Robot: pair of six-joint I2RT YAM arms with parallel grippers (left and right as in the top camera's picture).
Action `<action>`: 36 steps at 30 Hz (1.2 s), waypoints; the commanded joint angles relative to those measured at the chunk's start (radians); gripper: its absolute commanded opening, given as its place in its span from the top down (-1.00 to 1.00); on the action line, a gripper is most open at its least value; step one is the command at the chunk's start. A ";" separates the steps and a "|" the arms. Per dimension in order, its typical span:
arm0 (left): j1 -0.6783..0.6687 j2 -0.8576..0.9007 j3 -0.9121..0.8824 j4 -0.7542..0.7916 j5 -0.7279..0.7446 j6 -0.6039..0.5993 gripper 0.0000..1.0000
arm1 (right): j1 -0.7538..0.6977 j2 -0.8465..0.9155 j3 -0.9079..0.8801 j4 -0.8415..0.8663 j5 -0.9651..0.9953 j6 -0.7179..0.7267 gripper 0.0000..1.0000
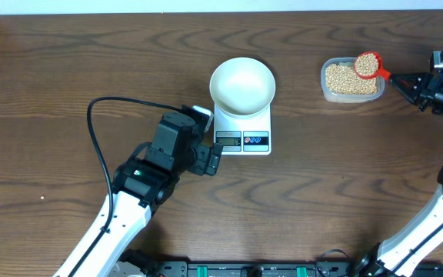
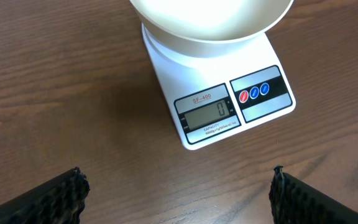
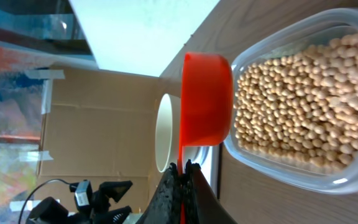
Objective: Scoop item into bowl and weigh 50g on scale
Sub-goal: 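Lift the filled scoop and carry it toward the bowl, then tilt the red scoop over the bowl to pour soybeans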
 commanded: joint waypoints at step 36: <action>-0.001 0.004 -0.002 -0.002 0.002 -0.016 -0.91 | 0.519 0.006 -0.005 0.595 -0.142 0.610 0.97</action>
